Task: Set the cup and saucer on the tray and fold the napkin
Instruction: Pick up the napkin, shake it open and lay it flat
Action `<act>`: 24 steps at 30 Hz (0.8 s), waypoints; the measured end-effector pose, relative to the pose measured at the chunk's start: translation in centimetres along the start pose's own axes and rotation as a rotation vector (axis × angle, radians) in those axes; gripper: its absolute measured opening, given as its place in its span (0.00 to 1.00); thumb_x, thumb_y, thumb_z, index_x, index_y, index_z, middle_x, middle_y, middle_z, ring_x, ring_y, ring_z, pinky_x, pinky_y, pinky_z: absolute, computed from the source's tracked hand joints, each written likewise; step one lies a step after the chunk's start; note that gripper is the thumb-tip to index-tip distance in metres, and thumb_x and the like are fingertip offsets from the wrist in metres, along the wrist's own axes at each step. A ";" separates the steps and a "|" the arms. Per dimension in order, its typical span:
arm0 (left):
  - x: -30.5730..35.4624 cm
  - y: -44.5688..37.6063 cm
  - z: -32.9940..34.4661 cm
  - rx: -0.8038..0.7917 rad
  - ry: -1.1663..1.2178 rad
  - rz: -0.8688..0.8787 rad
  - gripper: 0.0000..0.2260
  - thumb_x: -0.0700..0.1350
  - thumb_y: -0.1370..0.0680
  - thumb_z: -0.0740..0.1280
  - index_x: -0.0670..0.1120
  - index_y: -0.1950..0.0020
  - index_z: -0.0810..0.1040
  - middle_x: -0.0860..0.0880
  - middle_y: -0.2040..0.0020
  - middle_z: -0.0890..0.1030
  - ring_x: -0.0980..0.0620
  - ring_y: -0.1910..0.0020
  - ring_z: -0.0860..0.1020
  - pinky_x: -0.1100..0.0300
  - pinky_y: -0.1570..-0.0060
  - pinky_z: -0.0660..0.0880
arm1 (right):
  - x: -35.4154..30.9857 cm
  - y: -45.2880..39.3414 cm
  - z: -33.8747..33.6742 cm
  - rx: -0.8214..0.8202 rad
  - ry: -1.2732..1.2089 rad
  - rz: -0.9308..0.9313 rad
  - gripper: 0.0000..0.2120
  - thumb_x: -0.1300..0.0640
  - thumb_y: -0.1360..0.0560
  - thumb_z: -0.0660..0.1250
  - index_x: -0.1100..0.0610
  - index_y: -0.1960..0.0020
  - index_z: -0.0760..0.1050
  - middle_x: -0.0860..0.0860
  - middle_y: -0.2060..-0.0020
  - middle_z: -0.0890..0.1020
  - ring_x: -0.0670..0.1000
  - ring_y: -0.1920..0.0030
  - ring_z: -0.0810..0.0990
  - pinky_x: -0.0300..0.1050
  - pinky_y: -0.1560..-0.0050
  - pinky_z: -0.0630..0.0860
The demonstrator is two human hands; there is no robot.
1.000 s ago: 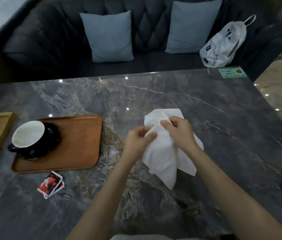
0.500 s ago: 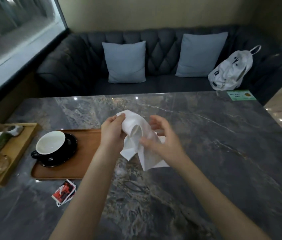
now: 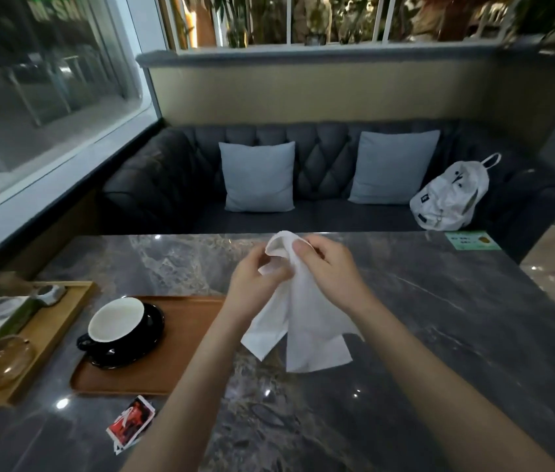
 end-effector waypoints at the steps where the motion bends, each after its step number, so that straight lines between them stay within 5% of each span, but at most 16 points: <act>1: 0.5 -0.1 0.0 0.035 -0.042 0.038 0.10 0.49 0.30 0.67 0.50 0.49 0.78 0.52 0.53 0.81 0.52 0.50 0.79 0.56 0.52 0.76 | -0.5 -0.5 -0.1 -0.011 -0.022 0.009 0.14 0.56 0.22 0.60 0.61 0.64 0.71 0.48 0.71 0.69 0.41 0.70 0.66 0.34 0.69 0.62; 4: 2.2 -0.4 -0.2 0.148 -0.147 0.121 0.05 0.47 0.26 0.65 0.48 0.54 0.77 0.55 0.60 0.78 0.54 0.57 0.76 0.64 0.62 0.69 | -1.7 -1.3 -0.6 -0.017 -0.037 0.011 0.13 0.55 0.22 0.59 0.58 0.64 0.71 0.47 0.70 0.71 0.42 0.68 0.68 0.36 0.66 0.65; 8: 3.6 -0.2 -0.2 0.096 -0.003 0.128 0.11 0.52 0.31 0.70 0.47 0.54 0.77 0.57 0.62 0.78 0.59 0.60 0.76 0.71 0.63 0.71 | -2.5 -1.8 -1.2 0.052 -0.071 -0.008 0.10 0.57 0.24 0.61 0.61 0.60 0.76 0.50 0.66 0.76 0.45 0.63 0.72 0.41 0.61 0.68; 11: 4.0 -0.3 0.3 0.007 0.113 0.133 0.14 0.55 0.35 0.68 0.44 0.64 0.77 0.50 0.68 0.76 0.51 0.64 0.75 0.55 0.62 0.70 | -2.7 -1.9 -1.1 0.059 -0.066 -0.019 0.08 0.59 0.25 0.63 0.60 0.59 0.78 0.52 0.65 0.79 0.47 0.62 0.74 0.41 0.60 0.70; 14: 4.4 -0.2 0.2 0.084 0.101 0.156 0.12 0.46 0.35 0.63 0.46 0.76 0.64 0.51 0.76 0.64 0.50 0.71 0.63 0.53 0.68 0.61 | -3.0 -1.9 -1.3 0.117 -0.014 -0.023 0.10 0.59 0.25 0.63 0.64 0.62 0.76 0.58 0.68 0.77 0.47 0.65 0.71 0.42 0.63 0.67; 19: 4.8 0.0 -1.1 0.226 -0.243 0.207 0.12 0.35 0.33 0.61 0.47 0.75 0.68 0.53 0.77 0.67 0.56 0.75 0.64 0.68 0.77 0.61 | -3.8 -2.1 -2.8 0.158 -0.059 -0.039 0.10 0.58 0.24 0.63 0.64 0.56 0.79 0.54 0.64 0.79 0.46 0.62 0.73 0.40 0.61 0.68; 24: 3.0 -0.2 -1.8 0.185 -0.362 0.192 0.16 0.36 0.34 0.63 0.48 0.77 0.62 0.52 0.81 0.65 0.57 0.77 0.64 0.66 0.76 0.61 | -4.3 -2.1 -4.1 0.084 -0.218 0.020 0.12 0.58 0.23 0.62 0.64 0.59 0.78 0.53 0.67 0.76 0.46 0.65 0.72 0.39 0.64 0.67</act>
Point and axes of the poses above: each hand's wrist, its own y-axis away from the middle knuckle, its own z-axis out of the palm, x = y × z, the point moved 4 cm from there along -y, towards the middle knuckle
